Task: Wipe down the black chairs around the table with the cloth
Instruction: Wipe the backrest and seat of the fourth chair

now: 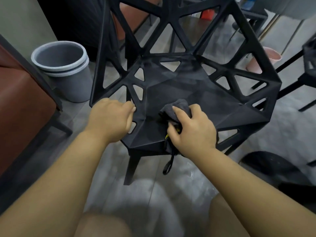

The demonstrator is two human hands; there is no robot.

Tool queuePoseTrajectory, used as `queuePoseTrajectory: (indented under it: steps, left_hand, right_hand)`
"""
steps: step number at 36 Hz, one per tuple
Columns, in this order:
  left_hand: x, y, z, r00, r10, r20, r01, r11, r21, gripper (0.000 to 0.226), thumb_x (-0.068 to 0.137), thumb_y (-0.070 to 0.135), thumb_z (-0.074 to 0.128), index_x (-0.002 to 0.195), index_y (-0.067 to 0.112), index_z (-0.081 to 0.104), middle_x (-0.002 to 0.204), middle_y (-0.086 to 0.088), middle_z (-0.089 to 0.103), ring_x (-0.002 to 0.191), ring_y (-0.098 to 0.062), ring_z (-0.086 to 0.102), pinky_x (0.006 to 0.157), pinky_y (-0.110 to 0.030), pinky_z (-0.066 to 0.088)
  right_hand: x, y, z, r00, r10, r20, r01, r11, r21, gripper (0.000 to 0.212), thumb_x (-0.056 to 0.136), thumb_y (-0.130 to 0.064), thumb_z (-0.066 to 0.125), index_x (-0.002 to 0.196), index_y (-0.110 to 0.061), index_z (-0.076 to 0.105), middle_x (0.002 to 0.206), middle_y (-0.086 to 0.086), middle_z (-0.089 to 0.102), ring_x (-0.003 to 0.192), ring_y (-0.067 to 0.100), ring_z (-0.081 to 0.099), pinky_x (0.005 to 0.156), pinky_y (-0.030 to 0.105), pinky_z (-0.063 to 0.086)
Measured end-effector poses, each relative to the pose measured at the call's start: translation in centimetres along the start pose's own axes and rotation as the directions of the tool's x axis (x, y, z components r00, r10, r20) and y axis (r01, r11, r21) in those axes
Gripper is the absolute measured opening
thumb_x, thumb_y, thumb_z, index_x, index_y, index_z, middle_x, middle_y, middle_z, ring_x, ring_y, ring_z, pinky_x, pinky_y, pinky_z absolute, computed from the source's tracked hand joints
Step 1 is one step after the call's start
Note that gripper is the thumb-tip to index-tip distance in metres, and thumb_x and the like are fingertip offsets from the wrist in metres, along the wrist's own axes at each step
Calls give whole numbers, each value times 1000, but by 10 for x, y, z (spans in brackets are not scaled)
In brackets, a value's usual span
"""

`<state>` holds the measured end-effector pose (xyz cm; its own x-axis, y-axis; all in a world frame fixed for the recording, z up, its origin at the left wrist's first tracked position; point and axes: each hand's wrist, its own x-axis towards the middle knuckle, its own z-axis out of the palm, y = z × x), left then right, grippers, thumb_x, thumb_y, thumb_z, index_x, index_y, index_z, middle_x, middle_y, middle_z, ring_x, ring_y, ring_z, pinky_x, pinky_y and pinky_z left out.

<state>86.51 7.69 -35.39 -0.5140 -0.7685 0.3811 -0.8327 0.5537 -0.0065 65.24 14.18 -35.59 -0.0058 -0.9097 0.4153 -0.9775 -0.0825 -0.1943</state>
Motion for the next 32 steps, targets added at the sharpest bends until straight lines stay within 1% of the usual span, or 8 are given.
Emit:
queuePoseTrajectory:
  steps: [3, 9, 14, 19, 22, 24, 27, 32]
  left_hand:
    - [1, 3, 2, 999, -17, -45, 15, 1000, -25, 32, 87, 18, 41, 63, 6, 57, 43, -8, 47, 39, -31, 44, 53, -28, 24]
    - [-3, 2, -3, 999, 12, -41, -13, 1000, -27, 33, 87, 20, 36, 68, 5, 59, 45, -11, 50, 41, -31, 49, 52, -29, 29]
    - [-6, -1, -7, 999, 31, 8, -31, 999, 15, 30, 88, 19, 40, 74, 6, 64, 50, -12, 54, 46, -33, 51, 53, -31, 30]
    - [-6, 6, -6, 1000, -28, 8, 28, 999, 26, 19, 92, 19, 54, 84, 7, 67, 59, -11, 60, 57, -33, 54, 61, -32, 31]
    - [-4, 16, -3, 996, -86, 1, 86, 995, 51, 23, 91, 29, 55, 85, 9, 67, 65, -8, 63, 63, -31, 57, 66, -35, 34]
    - [-1, 23, 1, 990, -140, 3, 139, 986, 88, 28, 91, 36, 51, 90, 13, 67, 74, -6, 66, 72, -31, 59, 73, -38, 36]
    - [3, 40, 7, 975, -221, 16, 220, 975, 29, 29, 93, 37, 49, 105, 16, 66, 98, -7, 64, 91, -32, 58, 83, -40, 33]
    - [-3, 66, 22, 983, -180, 46, 183, 980, -80, 38, 90, 32, 41, 110, 16, 69, 114, -7, 64, 109, -32, 56, 95, -43, 35]
  right_hand:
    - [-5, -20, 2, 999, 54, -10, -53, 999, 8, 45, 75, -40, 48, 104, -14, 70, 86, 16, 54, 59, 33, 51, 50, 28, 29]
    - [-39, -75, 10, 975, -207, 77, 193, 969, 156, 51, 72, -37, 48, 111, -10, 66, 88, 17, 53, 60, 31, 49, 47, 29, 31]
    - [-41, -32, 5, 942, -332, 42, 321, 933, 161, 50, 76, -33, 60, 120, -11, 64, 92, 19, 56, 65, 34, 52, 49, 37, 44]
    - [-27, 45, -12, 993, 83, -83, -73, 991, 116, 47, 85, -38, 58, 121, -7, 60, 101, 22, 51, 78, 37, 54, 62, 38, 49]
    - [-20, 71, -17, 894, 436, -103, -423, 898, 120, 49, 90, -39, 57, 131, -13, 52, 120, 18, 44, 101, 37, 51, 81, 38, 44]
    - [-20, 68, -15, 845, 521, -122, -510, 853, 114, 51, 90, -40, 57, 133, -14, 49, 124, 17, 41, 106, 38, 49, 86, 40, 43]
    - [-26, 41, -4, 907, 390, -161, -377, 920, 107, 50, 85, -41, 59, 127, -13, 57, 113, 20, 49, 93, 40, 54, 76, 42, 47]
    - [-42, 8, 8, 980, -172, -97, 186, 970, 158, 46, 82, -34, 62, 121, -10, 62, 95, 20, 55, 72, 35, 51, 55, 40, 45]
